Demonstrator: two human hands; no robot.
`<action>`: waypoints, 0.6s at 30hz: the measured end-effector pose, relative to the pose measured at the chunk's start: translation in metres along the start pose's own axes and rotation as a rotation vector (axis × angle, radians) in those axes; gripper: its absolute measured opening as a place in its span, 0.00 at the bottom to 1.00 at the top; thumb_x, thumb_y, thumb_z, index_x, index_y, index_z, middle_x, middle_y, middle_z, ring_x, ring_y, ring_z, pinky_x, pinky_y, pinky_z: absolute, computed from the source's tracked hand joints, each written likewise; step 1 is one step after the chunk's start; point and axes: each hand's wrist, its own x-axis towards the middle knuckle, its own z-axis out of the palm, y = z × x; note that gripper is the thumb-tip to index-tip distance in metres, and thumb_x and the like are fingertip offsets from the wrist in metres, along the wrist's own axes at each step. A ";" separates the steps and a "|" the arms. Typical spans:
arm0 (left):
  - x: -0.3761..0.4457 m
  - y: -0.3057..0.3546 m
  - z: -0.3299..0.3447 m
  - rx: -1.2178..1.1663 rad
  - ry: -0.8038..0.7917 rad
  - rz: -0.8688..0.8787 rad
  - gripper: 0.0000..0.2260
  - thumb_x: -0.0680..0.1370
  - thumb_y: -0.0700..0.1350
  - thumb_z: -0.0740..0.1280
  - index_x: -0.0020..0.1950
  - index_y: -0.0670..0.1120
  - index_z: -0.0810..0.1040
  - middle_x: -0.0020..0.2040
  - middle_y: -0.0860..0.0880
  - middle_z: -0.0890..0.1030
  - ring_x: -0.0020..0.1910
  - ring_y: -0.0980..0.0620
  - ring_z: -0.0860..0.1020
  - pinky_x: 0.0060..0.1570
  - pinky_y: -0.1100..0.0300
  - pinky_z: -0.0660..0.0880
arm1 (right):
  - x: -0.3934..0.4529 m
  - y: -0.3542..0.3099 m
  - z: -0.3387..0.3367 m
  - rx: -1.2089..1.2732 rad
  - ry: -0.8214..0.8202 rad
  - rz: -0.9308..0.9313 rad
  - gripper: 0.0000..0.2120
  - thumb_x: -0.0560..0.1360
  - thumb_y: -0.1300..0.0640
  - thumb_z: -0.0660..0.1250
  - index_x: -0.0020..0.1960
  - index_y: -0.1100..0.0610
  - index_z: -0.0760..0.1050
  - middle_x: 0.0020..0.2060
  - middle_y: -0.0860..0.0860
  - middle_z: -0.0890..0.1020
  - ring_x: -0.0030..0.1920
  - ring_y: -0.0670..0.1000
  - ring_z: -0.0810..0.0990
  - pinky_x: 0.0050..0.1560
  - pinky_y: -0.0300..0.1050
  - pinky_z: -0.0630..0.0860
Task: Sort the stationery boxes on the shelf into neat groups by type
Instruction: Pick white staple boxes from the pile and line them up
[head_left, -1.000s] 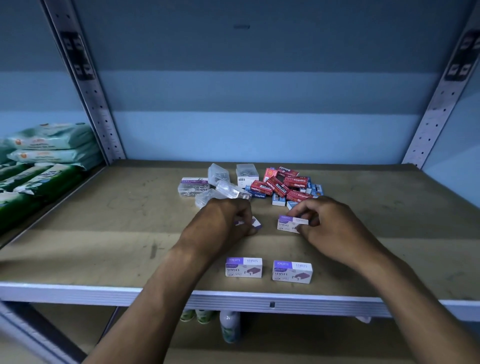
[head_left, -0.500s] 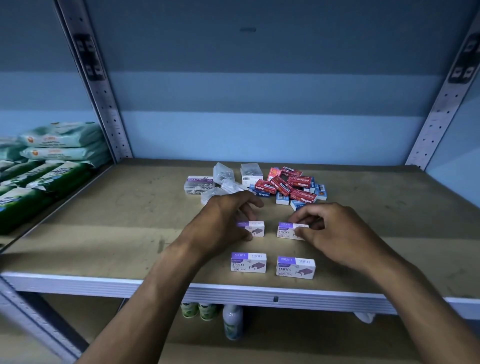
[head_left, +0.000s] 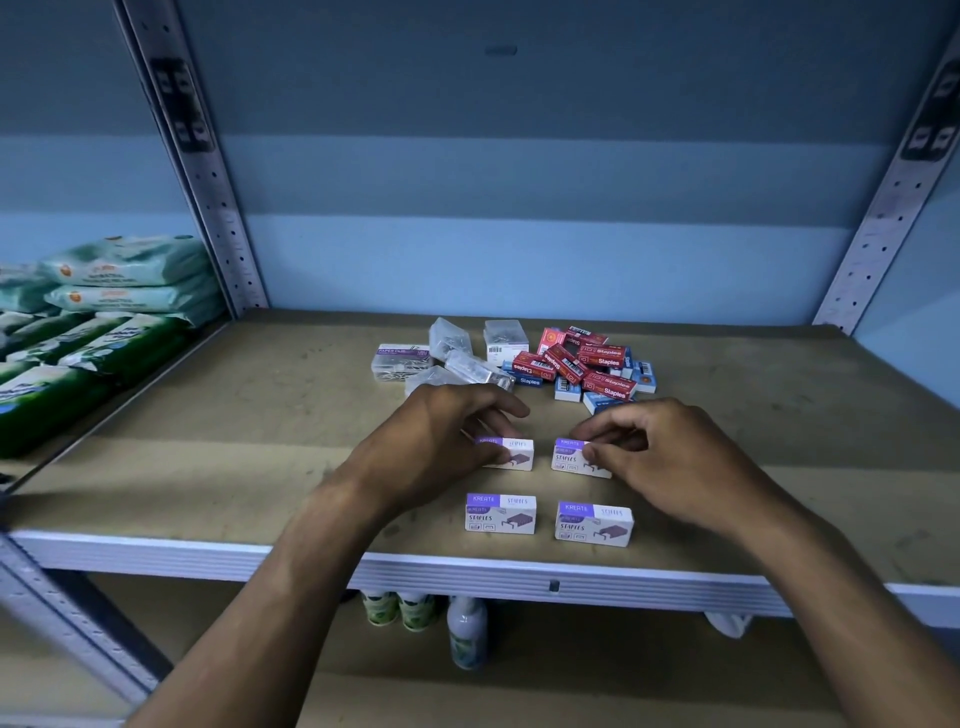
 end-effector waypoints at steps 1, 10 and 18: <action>-0.001 0.001 0.000 -0.004 -0.007 0.002 0.18 0.72 0.40 0.76 0.60 0.50 0.81 0.47 0.55 0.84 0.48 0.61 0.81 0.49 0.70 0.76 | 0.000 0.000 0.000 0.001 -0.002 0.002 0.05 0.74 0.54 0.75 0.48 0.45 0.86 0.40 0.37 0.85 0.43 0.35 0.82 0.43 0.31 0.74; -0.010 0.001 -0.004 -0.055 -0.035 -0.001 0.17 0.72 0.38 0.76 0.59 0.50 0.81 0.47 0.55 0.85 0.48 0.61 0.82 0.49 0.70 0.76 | -0.011 -0.003 -0.006 -0.029 -0.046 -0.003 0.06 0.74 0.54 0.75 0.48 0.43 0.85 0.39 0.37 0.85 0.42 0.33 0.81 0.40 0.27 0.71; -0.015 0.001 -0.006 -0.122 -0.067 -0.006 0.18 0.72 0.37 0.75 0.60 0.48 0.80 0.47 0.53 0.86 0.48 0.60 0.83 0.50 0.66 0.78 | -0.018 -0.008 -0.009 -0.011 -0.113 -0.009 0.05 0.74 0.54 0.75 0.48 0.44 0.86 0.40 0.39 0.86 0.42 0.36 0.83 0.45 0.34 0.77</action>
